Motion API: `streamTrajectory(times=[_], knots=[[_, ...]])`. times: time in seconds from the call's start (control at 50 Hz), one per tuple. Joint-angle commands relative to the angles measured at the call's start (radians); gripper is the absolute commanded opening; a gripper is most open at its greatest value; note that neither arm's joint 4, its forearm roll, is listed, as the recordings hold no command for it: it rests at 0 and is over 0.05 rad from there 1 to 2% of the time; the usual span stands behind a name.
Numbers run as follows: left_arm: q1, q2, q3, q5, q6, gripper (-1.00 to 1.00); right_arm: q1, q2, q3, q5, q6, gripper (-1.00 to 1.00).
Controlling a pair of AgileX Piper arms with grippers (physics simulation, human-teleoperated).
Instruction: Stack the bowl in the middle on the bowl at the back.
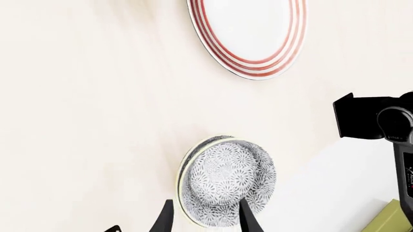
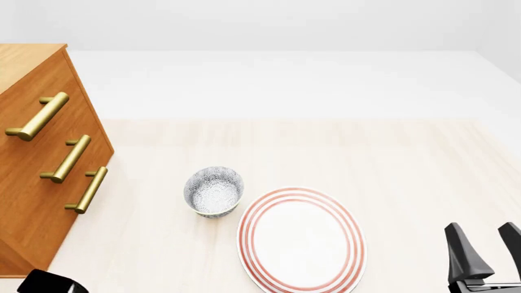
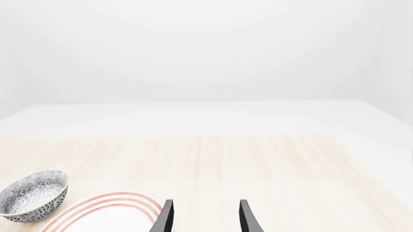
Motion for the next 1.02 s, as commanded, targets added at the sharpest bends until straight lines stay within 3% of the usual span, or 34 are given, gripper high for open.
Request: streamTrajectory(times=[0.02, 0.24, 0.38, 0.5, 0.78, 0.86, 0.88, 1.02], knots=[[0.056, -0.080, -0.057, 0.115, 0.045, 1.00, 0.001, 0.000, -0.002, 0.001, -0.005, 1.00], [0.088, -0.129, -0.106, 0.179, 0.067, 1.00, 0.001, 0.000, -0.003, 0.002, -0.006, 1.00], [0.161, -0.172, -0.232, 0.224, 0.144, 1.00, 0.000, 0.000, -0.003, 0.001, -0.004, 1.00], [0.277, -0.222, -0.359, 0.263, 0.204, 1.00, 0.000, 0.000, -0.007, 0.000, -0.005, 1.00], [0.418, -0.218, -0.484, 0.265, 0.240, 1.00, -0.003, 0.000, -0.028, -0.004, 0.005, 1.00], [0.418, -0.218, -0.484, 0.265, 0.240, 1.00, -0.003, 0.000, -0.028, -0.004, 0.005, 1.00], [0.458, -0.222, -0.500, 0.265, 0.244, 1.00, 0.033, -0.001, -0.108, 0.028, -0.010, 1.00], [0.494, -0.226, -0.503, 0.265, 0.256, 1.00, 0.056, -0.001, -0.192, 0.092, -0.033, 1.00]])
